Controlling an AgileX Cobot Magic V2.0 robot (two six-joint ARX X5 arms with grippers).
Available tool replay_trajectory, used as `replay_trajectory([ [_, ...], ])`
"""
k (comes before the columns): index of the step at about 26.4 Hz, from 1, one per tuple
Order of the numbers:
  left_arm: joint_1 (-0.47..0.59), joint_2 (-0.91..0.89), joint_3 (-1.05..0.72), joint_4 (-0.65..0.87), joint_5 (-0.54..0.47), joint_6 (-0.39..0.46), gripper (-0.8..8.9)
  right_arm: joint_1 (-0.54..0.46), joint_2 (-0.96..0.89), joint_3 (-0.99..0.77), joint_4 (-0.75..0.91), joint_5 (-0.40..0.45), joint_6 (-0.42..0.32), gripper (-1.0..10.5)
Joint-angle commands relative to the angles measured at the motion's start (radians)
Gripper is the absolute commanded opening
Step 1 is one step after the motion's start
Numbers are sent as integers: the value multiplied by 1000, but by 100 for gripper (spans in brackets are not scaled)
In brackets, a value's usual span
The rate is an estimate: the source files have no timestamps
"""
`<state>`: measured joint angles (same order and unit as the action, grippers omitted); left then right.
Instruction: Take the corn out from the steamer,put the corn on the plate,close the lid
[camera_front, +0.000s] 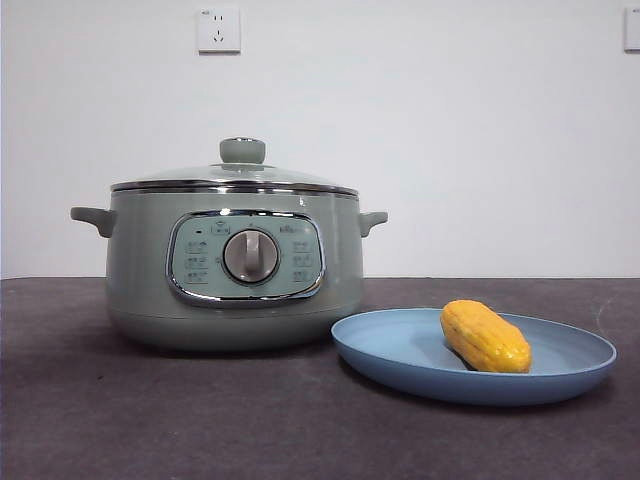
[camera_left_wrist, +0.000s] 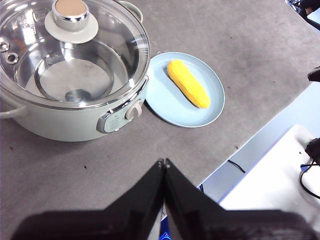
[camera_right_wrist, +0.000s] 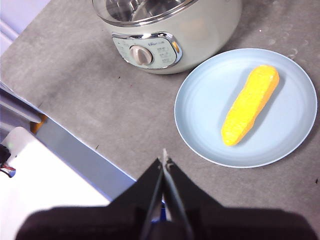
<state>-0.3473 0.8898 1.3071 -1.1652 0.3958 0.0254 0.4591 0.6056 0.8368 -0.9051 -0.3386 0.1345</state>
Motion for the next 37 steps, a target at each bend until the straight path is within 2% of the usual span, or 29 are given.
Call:
replay_trajectory([
  [1, 0, -2, -10, 5, -1, 1, -4, 2, 0, -5, 3, 2, -4, 1],
  [9, 0, -2, -10, 10, -5, 1, -4, 2, 0, -5, 3, 2, -4, 1],
  [12, -8, -2, -10, 43, -45, 1, -4, 2, 0, -5, 3, 2, -4, 1],
  [14, -7, -3, -11, 128, -108, 26, -4, 2, 0, -5, 3, 2, -4, 1],
  [16, 3, -14, -13, 261, -175, 91, -4, 2, 0, -5, 3, 3, -4, 1],
  [19, 32, -56, -52, 510, -179, 165, -4, 2, 0, -5, 3, 3, -4, 1],
  [23, 87, -190, -248, 879, -189, 192, -4, 2, 0, -5, 3, 4, -4, 1],
  [26, 134, -305, -433, 1051, -250, 198, -4, 2, 0, -5, 3, 4, -4, 1],
  [30, 184, -457, -688, 1129, -411, 208, -4, 2, 0, -5, 3, 4, -4, 1],
  [37, 230, -662, -1032, 1144, -433, 147, -4, 2, 0, -5, 3, 4, -4, 1],
])
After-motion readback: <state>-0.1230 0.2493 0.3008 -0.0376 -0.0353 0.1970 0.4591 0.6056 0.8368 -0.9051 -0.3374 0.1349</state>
